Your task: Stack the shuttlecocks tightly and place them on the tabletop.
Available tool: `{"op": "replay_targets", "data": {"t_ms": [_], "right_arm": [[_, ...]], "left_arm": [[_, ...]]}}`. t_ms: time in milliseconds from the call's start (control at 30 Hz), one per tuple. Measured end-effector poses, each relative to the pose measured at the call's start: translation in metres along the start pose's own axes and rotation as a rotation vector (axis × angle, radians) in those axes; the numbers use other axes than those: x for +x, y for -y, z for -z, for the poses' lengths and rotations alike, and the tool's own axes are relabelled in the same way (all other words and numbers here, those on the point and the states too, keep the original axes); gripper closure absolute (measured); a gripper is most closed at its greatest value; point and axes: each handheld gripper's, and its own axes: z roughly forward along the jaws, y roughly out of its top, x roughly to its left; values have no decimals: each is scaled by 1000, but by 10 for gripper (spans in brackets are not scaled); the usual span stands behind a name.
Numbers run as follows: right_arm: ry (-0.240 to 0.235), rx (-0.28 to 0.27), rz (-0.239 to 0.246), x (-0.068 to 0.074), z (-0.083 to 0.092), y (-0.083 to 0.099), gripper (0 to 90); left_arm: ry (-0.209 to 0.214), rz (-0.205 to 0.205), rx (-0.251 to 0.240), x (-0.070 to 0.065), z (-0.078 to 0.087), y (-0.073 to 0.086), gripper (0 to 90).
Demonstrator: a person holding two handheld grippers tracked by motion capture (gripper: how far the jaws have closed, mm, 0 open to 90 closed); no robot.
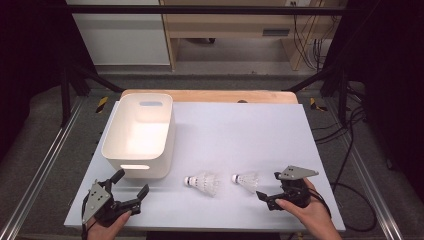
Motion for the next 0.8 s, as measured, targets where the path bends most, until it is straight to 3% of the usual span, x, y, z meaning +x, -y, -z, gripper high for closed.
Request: {"op": "replay_targets", "data": {"t_ms": [433, 800], "right_arm": [[-63, 22, -5, 13, -21, 4, 104], [-89, 9, -8, 19, -37, -1, 360]], "left_arm": [[0, 2, -2, 0, 0, 0, 34], [-1, 2, -3, 1, 1, 0, 34]]}}
